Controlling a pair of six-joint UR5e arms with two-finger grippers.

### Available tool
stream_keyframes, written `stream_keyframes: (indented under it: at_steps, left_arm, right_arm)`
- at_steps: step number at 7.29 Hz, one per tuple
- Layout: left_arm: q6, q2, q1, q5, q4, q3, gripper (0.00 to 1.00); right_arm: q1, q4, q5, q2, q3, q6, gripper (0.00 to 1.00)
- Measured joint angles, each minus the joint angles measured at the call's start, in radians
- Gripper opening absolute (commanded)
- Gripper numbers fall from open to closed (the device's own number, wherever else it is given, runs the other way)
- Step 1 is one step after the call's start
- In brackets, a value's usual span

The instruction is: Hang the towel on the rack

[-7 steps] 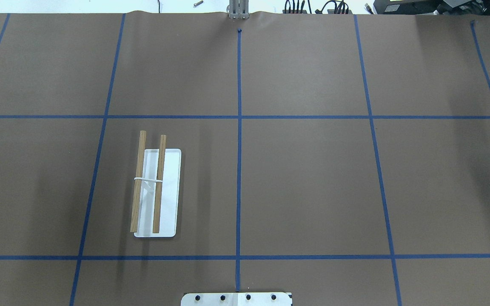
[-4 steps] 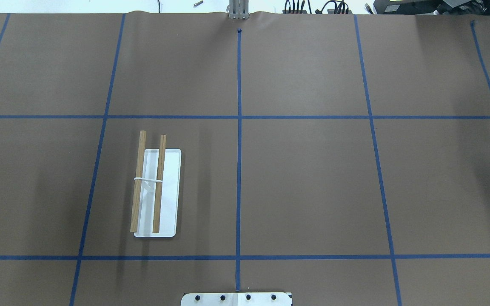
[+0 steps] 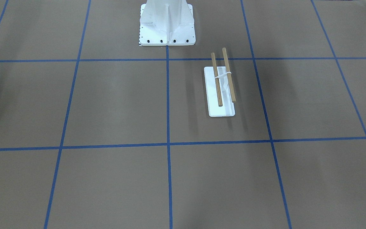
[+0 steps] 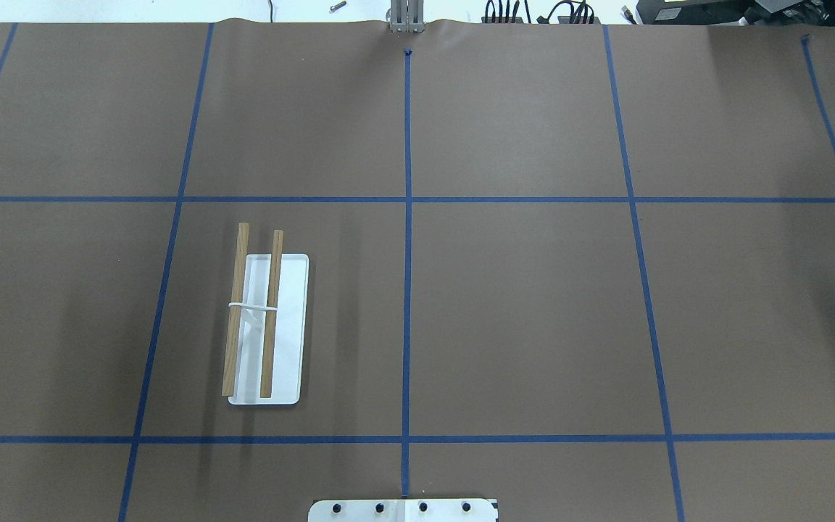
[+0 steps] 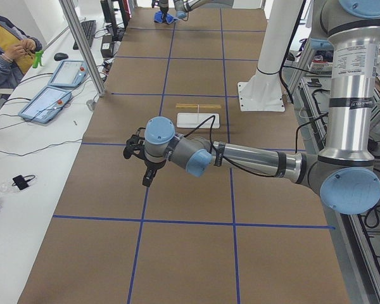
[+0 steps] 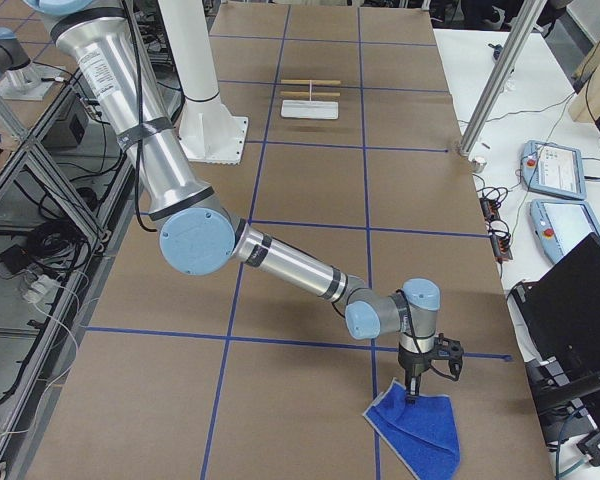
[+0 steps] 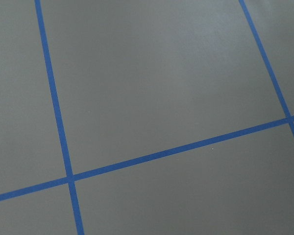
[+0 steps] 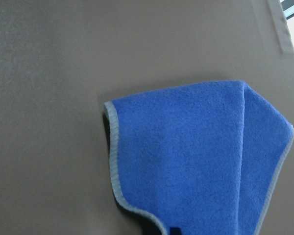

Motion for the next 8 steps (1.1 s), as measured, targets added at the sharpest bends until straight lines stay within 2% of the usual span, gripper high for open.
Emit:
stream_keyframes:
  at_steps: [2, 3, 4, 6, 8]
  left_arm:
    - [0.000, 0.001, 0.000, -0.001, -0.004, 0.000, 0.99]
    - [-0.001, 0.001, 0.000, -0.002, -0.005, 0.002, 0.99]
    - [-0.002, -0.004, 0.000, -0.006, -0.005, 0.007, 0.99]
    - [-0.002, -0.019, 0.006, -0.024, -0.036, 0.018, 0.99]
    - [-0.080, -0.056, 0.039, -0.039, -0.081, 0.023, 0.99]
  right_arm:
    - [0.025, -0.007, 0.001, 0.003, 0.017, -0.080, 0.00]
    - [0.046, -0.052, 0.009, 0.007, 0.075, -0.091, 0.00]
    - [0.058, -0.162, 0.017, 0.007, 0.184, -0.088, 0.00]
    - [0.061, -0.506, 0.054, 0.009, 0.494, -0.017, 0.00]
    - [0.035, -0.792, 0.167, 0.027, 0.764, 0.144, 0.00]
